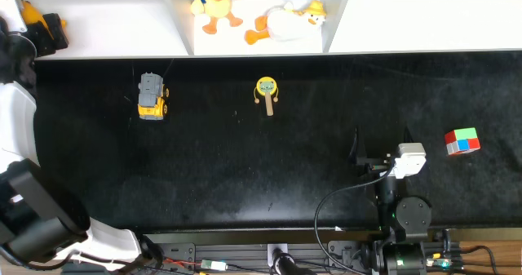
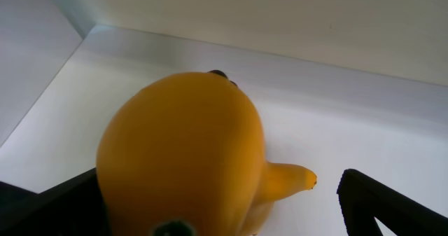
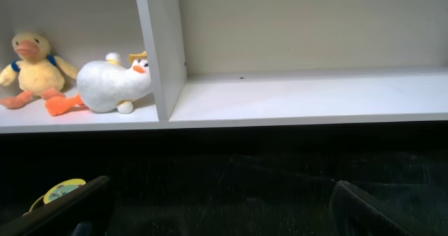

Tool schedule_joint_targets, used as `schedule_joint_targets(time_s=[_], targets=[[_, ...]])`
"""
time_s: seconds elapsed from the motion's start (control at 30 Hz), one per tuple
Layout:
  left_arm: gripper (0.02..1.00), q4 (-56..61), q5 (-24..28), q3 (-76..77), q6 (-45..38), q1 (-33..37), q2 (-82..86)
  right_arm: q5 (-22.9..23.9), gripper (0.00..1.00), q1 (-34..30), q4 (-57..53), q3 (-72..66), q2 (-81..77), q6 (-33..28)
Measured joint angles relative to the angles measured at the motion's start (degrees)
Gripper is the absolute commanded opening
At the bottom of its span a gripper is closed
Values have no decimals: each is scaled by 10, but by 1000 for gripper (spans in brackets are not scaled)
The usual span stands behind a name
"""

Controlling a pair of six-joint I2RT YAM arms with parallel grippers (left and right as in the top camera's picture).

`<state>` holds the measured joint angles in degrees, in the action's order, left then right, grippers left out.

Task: Store Toys

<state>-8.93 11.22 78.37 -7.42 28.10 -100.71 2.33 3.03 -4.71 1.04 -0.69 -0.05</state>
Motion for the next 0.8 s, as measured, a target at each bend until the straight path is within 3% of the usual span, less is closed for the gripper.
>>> schedule_joint_targets(time_s=[0.8], targets=[[998, 0, -10, 0, 0, 0, -1, 0, 993, 0, 0, 0, 0, 0]])
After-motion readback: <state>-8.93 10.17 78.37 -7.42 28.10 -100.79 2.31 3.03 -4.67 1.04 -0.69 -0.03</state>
